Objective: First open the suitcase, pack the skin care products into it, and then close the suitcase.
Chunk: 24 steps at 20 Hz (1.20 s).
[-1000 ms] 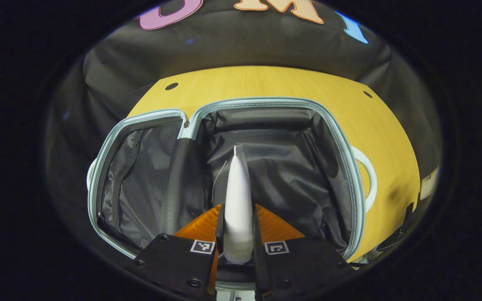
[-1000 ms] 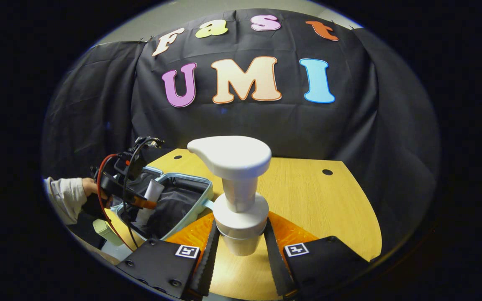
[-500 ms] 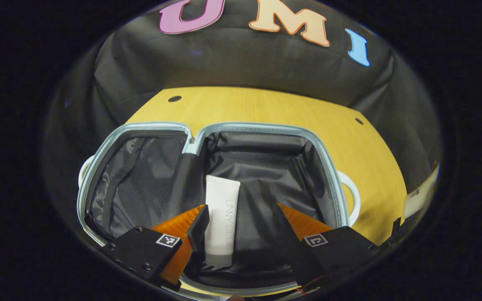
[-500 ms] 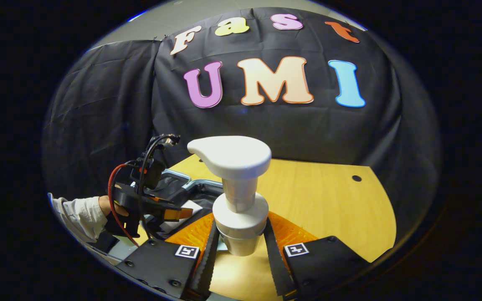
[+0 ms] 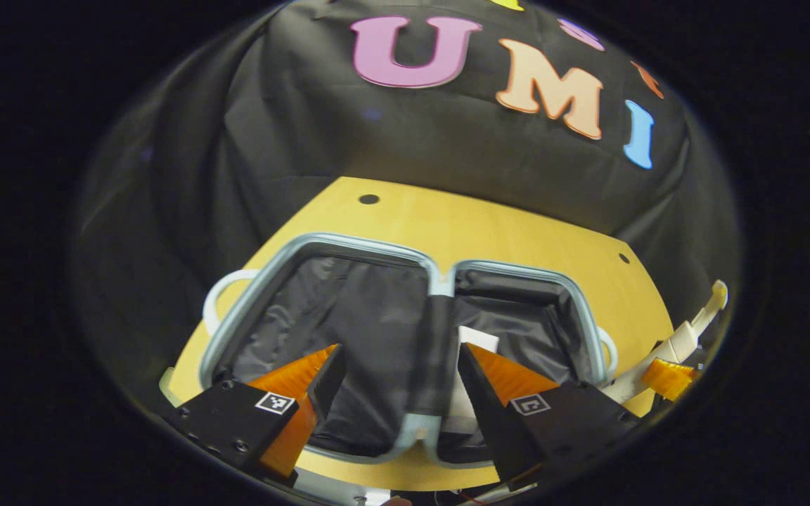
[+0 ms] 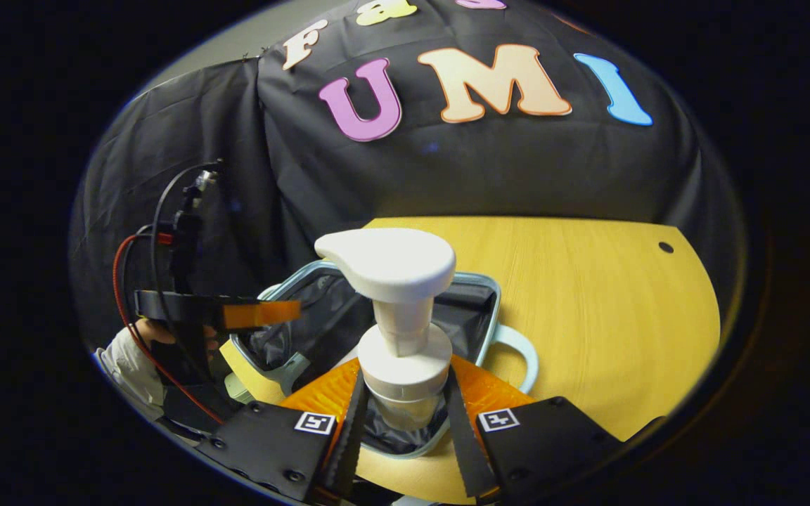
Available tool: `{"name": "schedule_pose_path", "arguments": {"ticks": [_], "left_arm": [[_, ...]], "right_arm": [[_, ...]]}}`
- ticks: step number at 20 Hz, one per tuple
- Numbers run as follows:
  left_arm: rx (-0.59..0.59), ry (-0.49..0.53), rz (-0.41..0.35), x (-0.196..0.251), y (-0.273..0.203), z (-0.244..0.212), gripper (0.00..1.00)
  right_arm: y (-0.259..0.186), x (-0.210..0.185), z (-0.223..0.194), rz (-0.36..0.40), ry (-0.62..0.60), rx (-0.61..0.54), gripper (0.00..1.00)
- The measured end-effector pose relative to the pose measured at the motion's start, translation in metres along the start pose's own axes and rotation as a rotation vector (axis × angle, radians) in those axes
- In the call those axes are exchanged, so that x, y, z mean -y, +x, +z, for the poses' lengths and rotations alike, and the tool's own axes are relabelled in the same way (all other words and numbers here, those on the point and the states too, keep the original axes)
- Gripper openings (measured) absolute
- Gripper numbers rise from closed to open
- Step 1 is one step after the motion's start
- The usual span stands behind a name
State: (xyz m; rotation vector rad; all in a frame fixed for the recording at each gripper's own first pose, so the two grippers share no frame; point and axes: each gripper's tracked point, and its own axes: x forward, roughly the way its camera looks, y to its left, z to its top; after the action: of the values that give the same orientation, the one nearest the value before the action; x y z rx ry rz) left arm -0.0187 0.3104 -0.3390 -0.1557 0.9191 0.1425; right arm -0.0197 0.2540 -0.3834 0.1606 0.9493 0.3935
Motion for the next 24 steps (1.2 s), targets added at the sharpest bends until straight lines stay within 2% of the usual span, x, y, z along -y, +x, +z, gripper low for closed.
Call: {"name": "schedule_pose_path", "arguments": {"ticks": [5,6,8,9,10,11,12,13,15,16,17,19,20,21,22,23,24], "left_arm": [[-0.006,-0.074,0.061,-0.061,-0.005,-0.004,0.95],[-0.002,-0.080,0.070,-0.072,-0.007,-0.006,0.95],[-0.002,-0.092,0.082,-0.089,-0.010,-0.007,0.95],[0.000,-0.100,0.090,-0.098,-0.011,-0.007,0.95],[-0.001,-0.111,0.096,-0.106,-0.011,-0.007,0.95],[-0.001,-0.121,0.101,-0.114,-0.011,-0.008,0.95],[-0.002,-0.129,0.108,-0.122,-0.010,-0.008,0.95],[-0.003,-0.132,0.113,-0.130,-0.011,-0.008,0.95],[-0.004,-0.132,0.129,-0.143,-0.009,-0.009,0.95],[-0.005,-0.133,0.137,-0.150,-0.009,-0.009,0.95],[-0.007,-0.134,0.140,-0.156,-0.008,-0.009,0.95],[-0.007,-0.140,0.150,-0.167,-0.003,-0.006,0.95],[-0.009,-0.143,0.154,-0.172,-0.001,-0.006,0.95],[-0.011,-0.145,0.161,-0.180,0.003,-0.004,0.95],[-0.013,-0.147,0.172,-0.188,0.006,-0.002,0.95],[-0.015,-0.151,0.182,-0.197,0.011,0.001,0.95],[-0.017,-0.158,0.187,-0.204,0.015,0.004,0.95]], "right_arm": [[0.032,-0.012,-0.034,-0.028,0.031,-0.094,0.57],[0.038,-0.014,-0.040,-0.036,0.033,-0.111,0.59],[0.050,-0.010,-0.054,-0.077,0.042,-0.155,0.57],[0.055,-0.011,-0.059,-0.090,0.058,-0.186,0.59],[0.061,-0.013,-0.056,-0.099,0.087,-0.181,0.57],[0.067,-0.010,-0.056,-0.114,0.104,-0.185,0.60],[0.071,-0.008,-0.054,-0.128,0.115,-0.186,0.56],[0.074,-0.006,-0.054,-0.150,0.119,-0.190,0.60],[0.079,0.001,-0.058,-0.195,0.117,-0.204,0.61],[0.080,0.004,-0.058,-0.208,0.125,-0.205,0.58],[0.081,0.003,-0.059,-0.215,0.138,-0.205,0.62],[0.082,0.004,-0.055,-0.234,0.156,-0.187,0.55],[0.080,0.004,-0.052,-0.237,0.162,-0.183,0.60],[0.080,0.001,-0.047,-0.232,0.171,-0.175,0.71],[0.079,-0.001,-0.044,-0.228,0.181,-0.166,0.72],[0.077,-0.005,-0.040,-0.223,0.189,-0.154,0.67],[0.075,-0.005,-0.034,-0.224,0.193,-0.139,0.82]]}}
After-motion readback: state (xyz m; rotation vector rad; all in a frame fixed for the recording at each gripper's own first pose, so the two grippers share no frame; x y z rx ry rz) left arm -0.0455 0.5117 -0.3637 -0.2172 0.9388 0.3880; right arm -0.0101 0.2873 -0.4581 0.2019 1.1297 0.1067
